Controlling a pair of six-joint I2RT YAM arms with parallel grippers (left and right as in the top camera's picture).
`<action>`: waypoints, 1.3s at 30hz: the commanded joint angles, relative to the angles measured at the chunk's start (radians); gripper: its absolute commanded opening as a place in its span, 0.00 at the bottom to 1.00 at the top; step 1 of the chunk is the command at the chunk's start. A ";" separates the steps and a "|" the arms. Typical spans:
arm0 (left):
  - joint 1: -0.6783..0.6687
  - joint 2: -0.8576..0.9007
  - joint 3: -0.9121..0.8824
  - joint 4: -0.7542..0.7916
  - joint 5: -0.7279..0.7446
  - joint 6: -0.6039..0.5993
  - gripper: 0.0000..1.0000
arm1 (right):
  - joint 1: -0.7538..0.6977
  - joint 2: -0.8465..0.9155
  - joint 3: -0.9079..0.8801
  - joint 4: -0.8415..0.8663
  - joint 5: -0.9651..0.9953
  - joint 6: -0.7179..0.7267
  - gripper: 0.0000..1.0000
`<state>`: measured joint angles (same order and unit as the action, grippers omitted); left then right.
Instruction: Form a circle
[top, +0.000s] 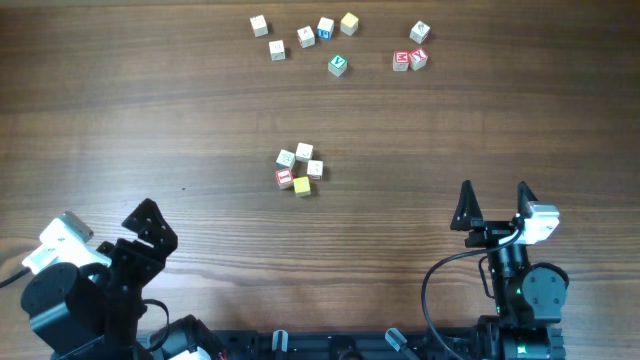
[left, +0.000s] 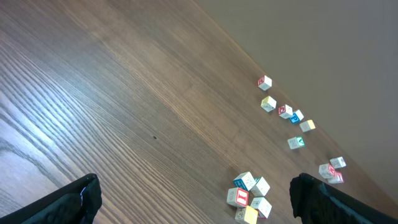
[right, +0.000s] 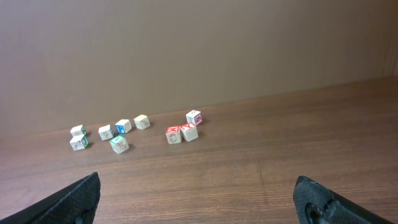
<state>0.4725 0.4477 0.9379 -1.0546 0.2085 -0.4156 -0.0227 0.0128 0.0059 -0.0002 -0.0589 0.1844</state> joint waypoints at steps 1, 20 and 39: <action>0.001 0.004 -0.002 0.002 0.011 0.016 1.00 | -0.003 -0.008 -0.001 0.002 0.010 -0.013 1.00; -0.109 0.004 -0.008 -0.003 -0.054 -0.039 1.00 | -0.003 -0.008 -0.001 0.002 0.010 -0.012 1.00; -0.581 -0.015 -0.501 0.685 -0.210 -0.041 1.00 | -0.003 -0.008 -0.001 0.002 0.010 -0.013 1.00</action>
<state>-0.1261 0.4530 0.4973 -0.3756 0.0231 -0.4541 -0.0227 0.0128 0.0059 -0.0006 -0.0589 0.1844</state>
